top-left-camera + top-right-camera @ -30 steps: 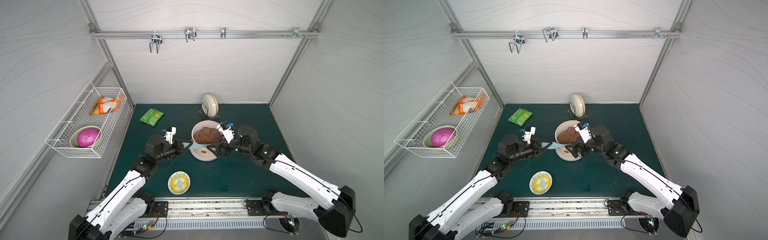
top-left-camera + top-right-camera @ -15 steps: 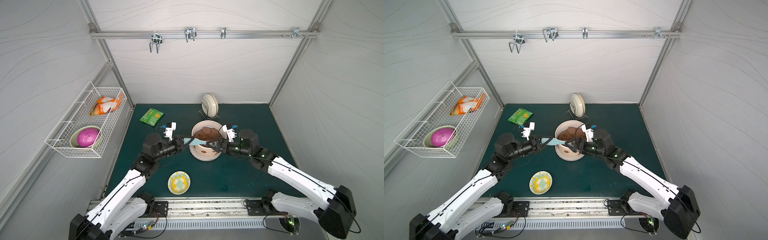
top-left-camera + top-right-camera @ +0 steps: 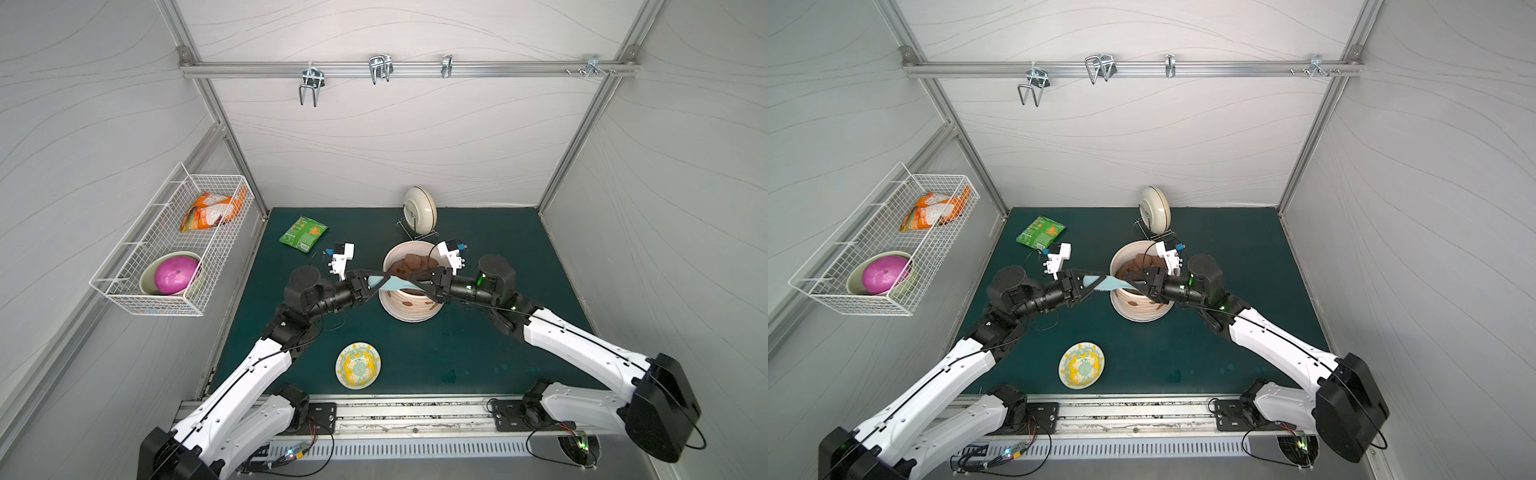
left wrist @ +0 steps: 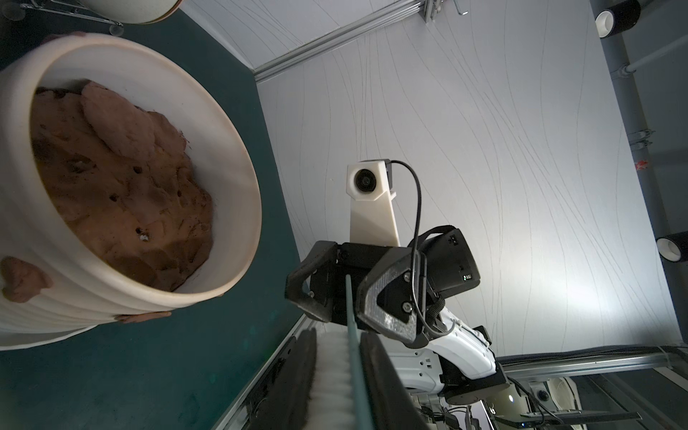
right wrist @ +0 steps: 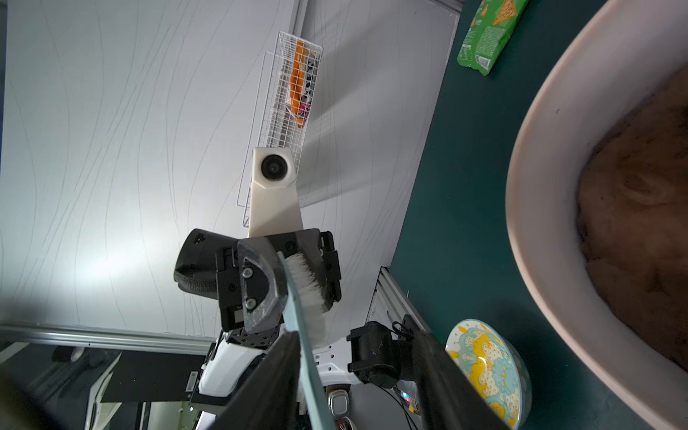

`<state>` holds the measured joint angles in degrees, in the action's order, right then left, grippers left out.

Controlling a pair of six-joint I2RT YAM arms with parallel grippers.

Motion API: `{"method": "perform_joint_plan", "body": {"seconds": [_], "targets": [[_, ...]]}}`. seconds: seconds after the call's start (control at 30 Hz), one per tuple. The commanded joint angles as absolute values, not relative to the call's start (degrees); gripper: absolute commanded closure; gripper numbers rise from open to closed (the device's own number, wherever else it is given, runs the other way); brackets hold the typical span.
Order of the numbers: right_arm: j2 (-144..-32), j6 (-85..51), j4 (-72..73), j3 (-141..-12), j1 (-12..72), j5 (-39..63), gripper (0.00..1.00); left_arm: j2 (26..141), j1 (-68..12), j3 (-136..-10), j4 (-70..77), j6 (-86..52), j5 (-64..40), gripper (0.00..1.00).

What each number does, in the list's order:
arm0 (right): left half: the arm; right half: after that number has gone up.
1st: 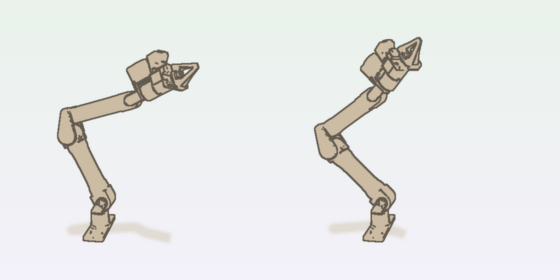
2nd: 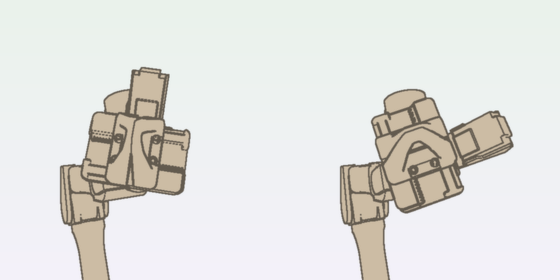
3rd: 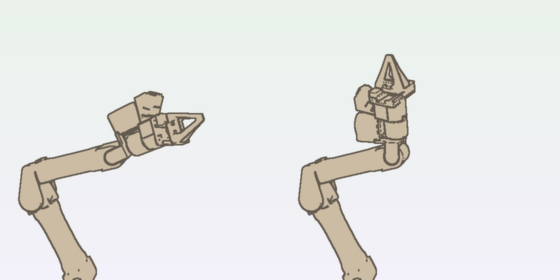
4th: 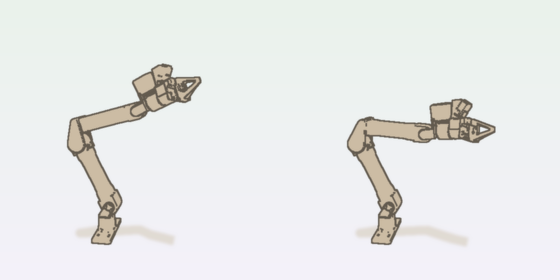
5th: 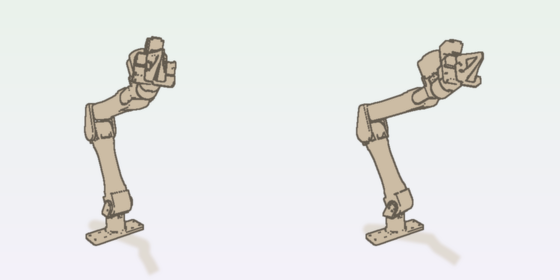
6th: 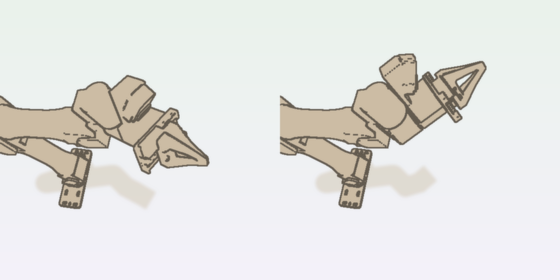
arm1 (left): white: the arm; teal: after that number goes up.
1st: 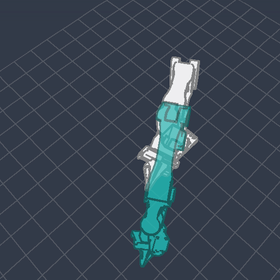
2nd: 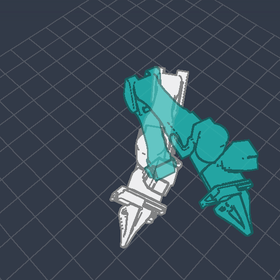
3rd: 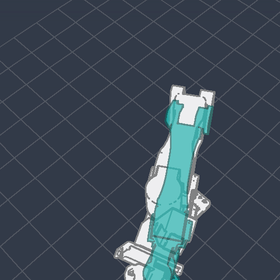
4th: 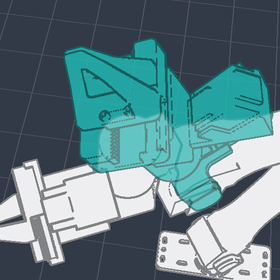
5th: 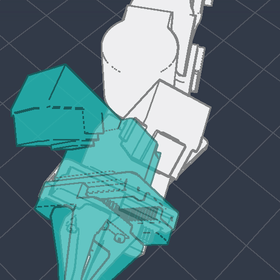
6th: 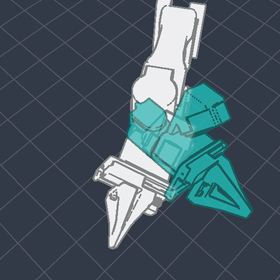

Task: Scrub the dried mud off the ceramic pot
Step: Pick up the brush from the center of the board.

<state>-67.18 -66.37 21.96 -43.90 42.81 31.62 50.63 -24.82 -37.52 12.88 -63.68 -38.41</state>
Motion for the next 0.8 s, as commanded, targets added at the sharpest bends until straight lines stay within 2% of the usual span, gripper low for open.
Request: {"method": "perform_joint_plan", "body": {"seconds": [0.0,0.23,0.37,0.43,0.5,0.67,0.77], "targets": [[-66.6,-68.7,27.2,-43.4,43.3,34.1,0.55,51.0,-24.9,-40.3,16.6,-63.4,-39.4,0.75],[-66.8,-71.8,31.4,-42.2,43.0,34.6,0.84,51.1,-24.9,-39.5,16.5,-63.6,-39.3,0.73],[-66.5,-71.9,31.3,-41.9,42.0,35.1,1.00,50.9,-24.9,-39.5,15.7,-63.4,-39.4,0.62],[-65.8,-70.7,29.6,-42.1,41.1,35.3,1.00,50.7,-24.8,-39.6,15.4,-63.1,-39.5,0.59],[-64.7,-67.9,26.4,-43.0,39.9,36.3,1.00,50.4,-24.8,-40.5,12.2,-60.8,-39.4,0.48],[-60.1,-50.1,3.5,-49.5,37.3,35.1,1.00,52.5,-24.7,-49.0,-11.7,-47.0,-32.4,0.16],[-56.9,-36.6,-8.5,-52.9,36.3,31.0,1.00,56.1,-24.6,-55.2,-23.5,-40.9,-25.2,0.08]]}}
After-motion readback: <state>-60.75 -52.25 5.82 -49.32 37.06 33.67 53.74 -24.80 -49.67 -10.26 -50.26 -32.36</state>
